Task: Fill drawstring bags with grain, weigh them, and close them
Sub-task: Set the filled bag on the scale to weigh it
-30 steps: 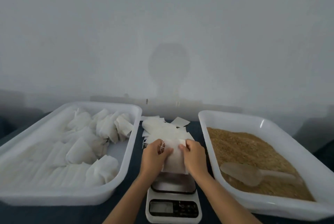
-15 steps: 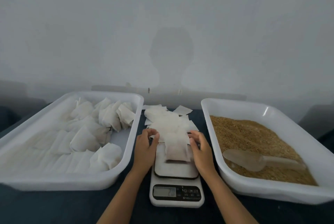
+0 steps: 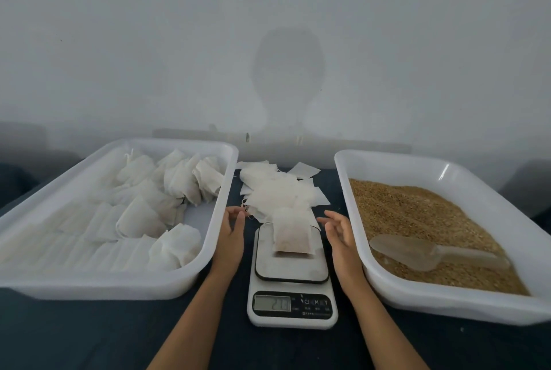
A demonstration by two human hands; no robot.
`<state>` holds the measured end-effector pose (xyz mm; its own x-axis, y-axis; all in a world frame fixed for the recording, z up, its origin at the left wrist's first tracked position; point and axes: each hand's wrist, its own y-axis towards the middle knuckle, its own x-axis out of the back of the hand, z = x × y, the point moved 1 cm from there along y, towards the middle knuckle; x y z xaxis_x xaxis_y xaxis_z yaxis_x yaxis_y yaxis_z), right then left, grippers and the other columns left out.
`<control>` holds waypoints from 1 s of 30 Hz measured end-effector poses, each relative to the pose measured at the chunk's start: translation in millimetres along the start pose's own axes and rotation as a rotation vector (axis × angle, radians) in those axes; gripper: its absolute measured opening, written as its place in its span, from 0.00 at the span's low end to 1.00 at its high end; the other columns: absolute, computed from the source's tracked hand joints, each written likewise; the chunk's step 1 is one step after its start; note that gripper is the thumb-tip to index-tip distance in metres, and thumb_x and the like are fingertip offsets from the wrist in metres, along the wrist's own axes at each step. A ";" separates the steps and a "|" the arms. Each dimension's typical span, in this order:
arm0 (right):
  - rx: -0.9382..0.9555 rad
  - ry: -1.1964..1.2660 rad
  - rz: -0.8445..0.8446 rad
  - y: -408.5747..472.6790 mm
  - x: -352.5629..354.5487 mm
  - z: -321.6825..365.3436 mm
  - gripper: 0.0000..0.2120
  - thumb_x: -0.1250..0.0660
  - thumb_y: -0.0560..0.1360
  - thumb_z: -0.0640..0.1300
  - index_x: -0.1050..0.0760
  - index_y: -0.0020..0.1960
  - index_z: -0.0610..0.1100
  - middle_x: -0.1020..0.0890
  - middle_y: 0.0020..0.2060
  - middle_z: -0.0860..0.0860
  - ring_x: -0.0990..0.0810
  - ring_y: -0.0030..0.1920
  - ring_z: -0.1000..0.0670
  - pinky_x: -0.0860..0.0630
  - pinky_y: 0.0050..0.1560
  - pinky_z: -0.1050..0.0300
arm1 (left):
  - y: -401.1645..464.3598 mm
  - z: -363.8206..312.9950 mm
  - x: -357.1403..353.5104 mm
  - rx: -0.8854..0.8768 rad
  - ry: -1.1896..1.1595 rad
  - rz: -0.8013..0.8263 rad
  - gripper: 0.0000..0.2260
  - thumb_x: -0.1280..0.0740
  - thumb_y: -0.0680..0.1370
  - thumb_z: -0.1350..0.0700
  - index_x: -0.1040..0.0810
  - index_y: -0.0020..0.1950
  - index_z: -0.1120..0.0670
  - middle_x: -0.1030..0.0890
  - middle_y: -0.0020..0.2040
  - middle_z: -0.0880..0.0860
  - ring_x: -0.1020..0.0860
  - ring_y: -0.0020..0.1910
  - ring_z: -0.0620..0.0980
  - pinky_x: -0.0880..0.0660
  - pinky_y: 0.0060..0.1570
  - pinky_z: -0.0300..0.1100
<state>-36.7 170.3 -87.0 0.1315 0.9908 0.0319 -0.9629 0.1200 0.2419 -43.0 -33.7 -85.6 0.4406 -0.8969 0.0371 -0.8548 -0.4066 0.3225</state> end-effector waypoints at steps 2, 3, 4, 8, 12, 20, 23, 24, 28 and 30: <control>-0.002 0.011 0.004 0.1 0.0 -0.5 0.12 0.42 0.80 0.39 0.30 0.63 0.40 0.20 0.55 0.45 0.23 0.58 0.50 0.29 0.61 0.59 | 0.0 0.7 0.1 0.006 -0.003 -0.008 0.04 0.40 0.79 0.66 0.27 0.49 0.60 0.23 0.44 0.47 0.26 0.45 0.38 0.34 0.46 0.21; -0.002 0.016 0.007 0.0 0.2 -1.0 0.12 0.42 0.80 0.39 0.30 0.63 0.39 0.20 0.55 0.45 0.23 0.58 0.50 0.29 0.60 0.60 | 0.2 1.0 -0.1 0.009 -0.001 -0.008 0.04 0.40 0.79 0.66 0.27 0.49 0.60 0.23 0.44 0.47 0.26 0.45 0.38 0.33 0.46 0.21; -0.001 0.016 0.009 -0.2 -0.1 -1.1 0.12 0.42 0.80 0.38 0.30 0.63 0.38 0.20 0.55 0.44 0.23 0.58 0.50 0.29 0.60 0.60 | 0.5 1.5 -0.1 0.014 0.000 -0.005 0.04 0.40 0.79 0.66 0.27 0.49 0.59 0.23 0.44 0.47 0.26 0.45 0.39 0.33 0.47 0.21; 0.000 0.004 0.021 -0.7 -0.7 1.1 0.12 0.42 0.80 0.36 0.30 0.62 0.36 0.21 0.54 0.42 0.23 0.57 0.48 0.29 0.62 0.57 | 0.6 2.2 0.1 0.021 0.009 0.000 0.05 0.39 0.78 0.67 0.27 0.48 0.59 0.23 0.44 0.47 0.25 0.45 0.39 0.33 0.46 0.21; 0.002 0.013 0.036 -1.3 -1.8 3.6 0.12 0.43 0.80 0.35 0.30 0.62 0.35 0.21 0.54 0.41 0.23 0.57 0.47 0.30 0.63 0.54 | -0.1 -2.0 1.0 0.020 0.023 0.010 0.06 0.39 0.78 0.67 0.26 0.47 0.58 0.23 0.44 0.47 0.25 0.45 0.39 0.33 0.45 0.21; -0.009 -0.081 0.096 17.7 -14.6 14.1 0.08 0.38 0.78 0.38 0.27 0.57 0.46 0.20 0.48 0.50 0.22 0.51 0.54 0.27 0.50 0.67 | -0.3 -30.6 -18.9 -0.107 0.293 0.263 0.06 0.35 0.78 0.59 0.26 0.55 0.52 0.22 0.53 0.48 0.25 0.54 0.46 0.27 0.53 0.38; -0.007 -0.149 0.135 24.2 -24.2 23.4 0.09 0.35 0.77 0.39 0.26 0.56 0.47 0.21 0.46 0.52 0.23 0.49 0.57 0.28 0.47 0.67 | 5.5 -44.5 -32.1 -0.077 0.519 0.418 0.18 0.34 0.77 0.50 0.31 0.65 0.52 0.26 0.61 0.48 0.30 0.62 0.46 0.33 0.62 0.40; 0.010 -0.174 0.139 24.7 -27.3 26.7 0.10 0.34 0.76 0.38 0.26 0.56 0.48 0.21 0.45 0.52 0.23 0.47 0.58 0.28 0.44 0.70 | 6.8 -49.1 -35.0 -0.058 0.581 0.464 0.21 0.34 0.77 0.49 0.34 0.68 0.52 0.27 0.63 0.49 0.31 0.64 0.48 0.34 0.64 0.42; 0.087 -0.224 0.128 22.2 -36.1 43.3 0.14 0.33 0.74 0.32 0.25 0.54 0.47 0.20 0.39 0.49 0.21 0.42 0.52 0.27 0.42 0.66 | 4.4 -61.9 -37.6 -0.051 0.733 0.544 0.23 0.38 0.79 0.52 0.40 0.71 0.53 0.28 0.66 0.55 0.30 0.65 0.53 0.34 0.66 0.47; 0.126 -0.217 0.129 20.3 -40.6 55.8 0.15 0.33 0.73 0.30 0.25 0.52 0.48 0.20 0.37 0.49 0.21 0.42 0.51 0.27 0.42 0.66 | 0.5 -67.3 -33.2 -0.093 0.747 0.506 0.22 0.39 0.79 0.54 0.41 0.71 0.54 0.29 0.66 0.54 0.30 0.64 0.52 0.33 0.64 0.45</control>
<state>-48.4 129.1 -29.2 0.0701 0.9593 0.2735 -0.9397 -0.0286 0.3409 -39.6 7.5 -23.0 0.1089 -0.6052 0.7886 -0.9833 0.0509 0.1749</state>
